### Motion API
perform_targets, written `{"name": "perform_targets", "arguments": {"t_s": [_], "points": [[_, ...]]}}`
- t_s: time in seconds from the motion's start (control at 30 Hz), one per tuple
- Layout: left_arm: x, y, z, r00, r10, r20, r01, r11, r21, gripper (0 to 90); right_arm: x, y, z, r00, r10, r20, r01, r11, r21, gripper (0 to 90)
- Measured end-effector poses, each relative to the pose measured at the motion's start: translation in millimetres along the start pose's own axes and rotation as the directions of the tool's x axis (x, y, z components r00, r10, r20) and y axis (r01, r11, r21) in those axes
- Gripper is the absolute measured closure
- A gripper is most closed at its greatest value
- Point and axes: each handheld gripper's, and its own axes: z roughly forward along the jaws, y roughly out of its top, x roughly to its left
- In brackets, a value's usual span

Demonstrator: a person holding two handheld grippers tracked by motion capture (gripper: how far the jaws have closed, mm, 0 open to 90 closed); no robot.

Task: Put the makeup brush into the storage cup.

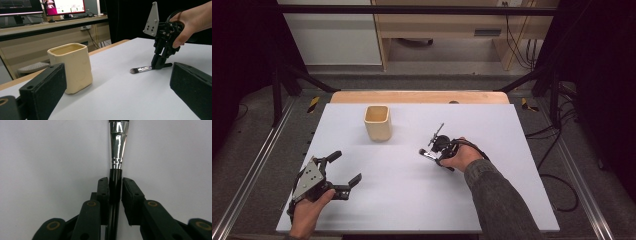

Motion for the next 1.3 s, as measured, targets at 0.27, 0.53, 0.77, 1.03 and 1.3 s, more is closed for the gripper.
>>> {"name": "perform_targets", "arguments": {"t_s": [0.27,0.53,0.77,1.03,1.3], "points": [[1.2,0.4,-0.9,1.0,0.001,-0.004,-0.001,1.0,-0.001,0.6,1.1,0.0,-0.8,0.9998,-0.017,0.005,0.017,1.0,-0.002,79.4],[1.2,-0.6,1.0,1.0,-0.001,-0.005,0.001,1.0,0.003,0.6,0.0,-4.5,-12.9,0.9997,0.004,0.022,-0.003,0.998,-0.059,79.4],[0.5,-0.1,1.3,0.9998,-0.004,-0.02,0.004,1.0,0.008,1.3,10.5,-19.1,-30.7,0.9985,0.042,0.036,-0.032,0.97,-0.239,79.4],[-3.6,-1.2,6.7,0.9999,0.0,-0.012,0.0,0.9997,0.026,1.6,33.0,-51.3,-43.0,0.9948,0.085,0.055,-0.05,0.888,-0.458,79.4],[-9.0,-2.2,17.5,0.9993,-0.008,-0.037,0.01,0.999,0.043,1.9,41.9,-68.5,-43.2,0.9889,0.126,0.08,-0.056,0.813,-0.58,79.4]]}}
